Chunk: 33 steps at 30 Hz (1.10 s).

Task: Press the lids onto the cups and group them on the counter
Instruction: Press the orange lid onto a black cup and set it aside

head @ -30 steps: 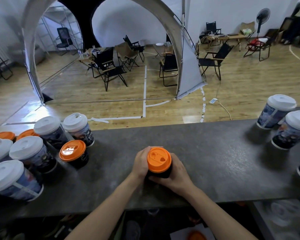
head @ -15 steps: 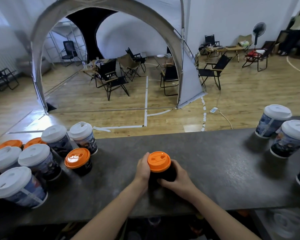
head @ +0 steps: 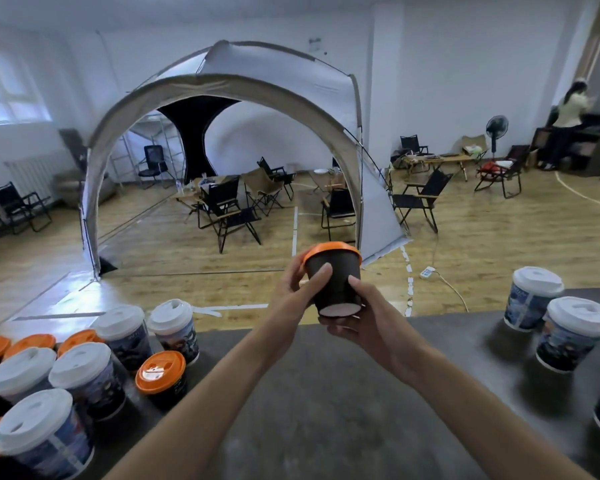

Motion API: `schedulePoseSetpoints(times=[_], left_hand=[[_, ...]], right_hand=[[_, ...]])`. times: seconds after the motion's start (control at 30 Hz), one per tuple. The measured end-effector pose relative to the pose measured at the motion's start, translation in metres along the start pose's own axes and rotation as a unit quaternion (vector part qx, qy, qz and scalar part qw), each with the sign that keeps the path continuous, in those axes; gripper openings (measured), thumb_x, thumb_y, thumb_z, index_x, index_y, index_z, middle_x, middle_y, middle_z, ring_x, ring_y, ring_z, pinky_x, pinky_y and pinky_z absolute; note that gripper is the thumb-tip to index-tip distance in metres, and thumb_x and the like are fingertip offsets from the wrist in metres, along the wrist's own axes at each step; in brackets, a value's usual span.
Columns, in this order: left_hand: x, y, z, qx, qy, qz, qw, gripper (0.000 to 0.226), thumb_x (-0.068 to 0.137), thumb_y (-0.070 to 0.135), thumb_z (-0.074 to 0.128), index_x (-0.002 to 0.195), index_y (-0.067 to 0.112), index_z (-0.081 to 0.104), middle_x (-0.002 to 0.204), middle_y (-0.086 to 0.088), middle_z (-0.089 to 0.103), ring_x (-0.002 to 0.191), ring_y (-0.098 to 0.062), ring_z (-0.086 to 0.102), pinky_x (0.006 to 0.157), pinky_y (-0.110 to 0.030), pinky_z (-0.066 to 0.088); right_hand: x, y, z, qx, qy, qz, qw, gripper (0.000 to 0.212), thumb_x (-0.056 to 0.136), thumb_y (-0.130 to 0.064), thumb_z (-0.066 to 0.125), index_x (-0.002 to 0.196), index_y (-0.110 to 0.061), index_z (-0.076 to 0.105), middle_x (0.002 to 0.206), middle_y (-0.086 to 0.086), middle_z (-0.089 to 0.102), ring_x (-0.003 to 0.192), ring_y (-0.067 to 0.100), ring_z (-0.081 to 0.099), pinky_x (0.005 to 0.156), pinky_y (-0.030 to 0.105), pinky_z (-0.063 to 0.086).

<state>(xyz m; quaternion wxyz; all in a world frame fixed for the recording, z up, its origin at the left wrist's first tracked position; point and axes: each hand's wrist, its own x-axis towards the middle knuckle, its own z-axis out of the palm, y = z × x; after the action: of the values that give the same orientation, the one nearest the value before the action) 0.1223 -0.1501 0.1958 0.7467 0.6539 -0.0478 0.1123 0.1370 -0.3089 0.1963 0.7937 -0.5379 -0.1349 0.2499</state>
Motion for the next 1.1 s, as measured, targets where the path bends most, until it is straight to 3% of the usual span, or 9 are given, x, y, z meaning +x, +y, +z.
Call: schedulePoseSetpoints(times=[0.17,0.3,0.4,0.5,0.63,0.73,0.83,0.93,1.1], left_hand=[[0.004,0.034,0.005,0.060,-0.051,0.074,0.994,0.085,0.074,0.032,0.083,0.148,0.030,0.042,0.138,0.000,0.062,0.127,-0.021,0.061,0.098,-0.038,0.055],[0.004,0.047,0.013,0.079,-0.032,0.093,0.992,0.097,0.062,0.037,0.089,0.147,0.041,0.042,0.142,0.009,0.057,0.123,-0.010,0.063,0.089,-0.029,0.057],[0.005,0.048,0.012,0.050,-0.036,0.096,0.993,0.085,0.072,0.040,0.084,0.148,0.036,0.044,0.141,0.003,0.059,0.127,-0.019,0.061,0.093,-0.035,0.056],[0.005,0.054,0.015,0.018,-0.023,0.072,0.997,0.072,0.074,0.043,0.080,0.138,0.022,0.055,0.124,-0.008,0.069,0.113,-0.028,0.069,0.088,-0.038,0.056],[0.004,0.056,0.017,0.013,0.004,0.063,0.998,0.059,0.072,0.045,0.080,0.127,0.029,0.064,0.117,-0.007,0.073,0.106,-0.027,0.071,0.089,-0.041,0.054],[0.004,0.055,0.018,-0.004,0.007,0.050,0.999,0.066,0.073,0.049,0.078,0.131,0.022,0.061,0.121,-0.009,0.072,0.113,-0.027,0.069,0.097,-0.044,0.052],[0.006,0.058,0.022,-0.026,0.004,0.037,0.999,0.070,0.070,0.048,0.079,0.130,0.016,0.061,0.115,-0.011,0.074,0.108,-0.027,0.071,0.090,-0.039,0.053],[0.008,0.059,0.024,-0.015,0.013,0.046,0.999,0.072,0.066,0.050,0.080,0.129,0.020,0.061,0.110,-0.009,0.075,0.105,-0.026,0.072,0.087,-0.037,0.055],[0.008,0.059,0.025,0.016,0.018,0.058,0.998,0.053,0.073,0.043,0.082,0.122,0.031,0.064,0.112,-0.004,0.072,0.110,-0.024,0.068,0.094,-0.038,0.057]], right_hand=[[-0.004,-0.035,0.012,0.008,-0.010,-0.042,0.999,0.055,0.098,-0.055,0.042,0.124,-0.013,0.067,0.110,0.011,0.076,0.090,0.022,0.071,0.088,0.037,0.051],[-0.005,-0.044,0.015,-0.017,-0.017,-0.047,0.999,0.067,0.089,-0.066,0.047,0.131,-0.017,0.062,0.121,0.012,0.074,0.107,0.027,0.072,0.096,0.041,0.055],[-0.007,-0.047,0.020,0.002,-0.025,-0.044,0.999,0.063,0.088,-0.063,0.049,0.126,-0.015,0.065,0.115,0.015,0.075,0.098,0.026,0.073,0.094,0.040,0.052],[-0.007,-0.047,0.024,0.052,-0.053,-0.015,0.997,0.066,0.088,-0.063,0.045,0.124,-0.013,0.068,0.106,0.018,0.074,0.088,0.026,0.070,0.087,0.038,0.051],[-0.006,-0.041,0.027,0.014,-0.020,-0.025,0.999,0.070,0.097,-0.065,0.038,0.128,-0.009,0.066,0.099,0.013,0.075,0.084,0.026,0.071,0.080,0.036,0.053],[-0.010,-0.042,0.030,0.002,-0.008,-0.024,1.000,0.072,0.097,-0.065,0.037,0.125,-0.005,0.065,0.090,0.013,0.074,0.079,0.024,0.070,0.079,0.034,0.053],[-0.016,-0.047,0.030,0.025,-0.028,0.008,0.999,0.076,0.098,-0.067,0.035,0.125,-0.003,0.066,0.091,0.015,0.074,0.080,0.025,0.072,0.077,0.035,0.055],[-0.020,-0.049,0.028,0.020,-0.023,-0.003,1.000,0.075,0.098,-0.067,0.037,0.121,-0.002,0.067,0.093,0.017,0.073,0.081,0.027,0.072,0.077,0.037,0.056],[-0.023,-0.050,0.029,-0.062,0.029,-0.044,0.997,0.077,0.086,-0.070,0.049,0.123,-0.004,0.066,0.097,0.014,0.075,0.085,0.027,0.075,0.073,0.036,0.058]])
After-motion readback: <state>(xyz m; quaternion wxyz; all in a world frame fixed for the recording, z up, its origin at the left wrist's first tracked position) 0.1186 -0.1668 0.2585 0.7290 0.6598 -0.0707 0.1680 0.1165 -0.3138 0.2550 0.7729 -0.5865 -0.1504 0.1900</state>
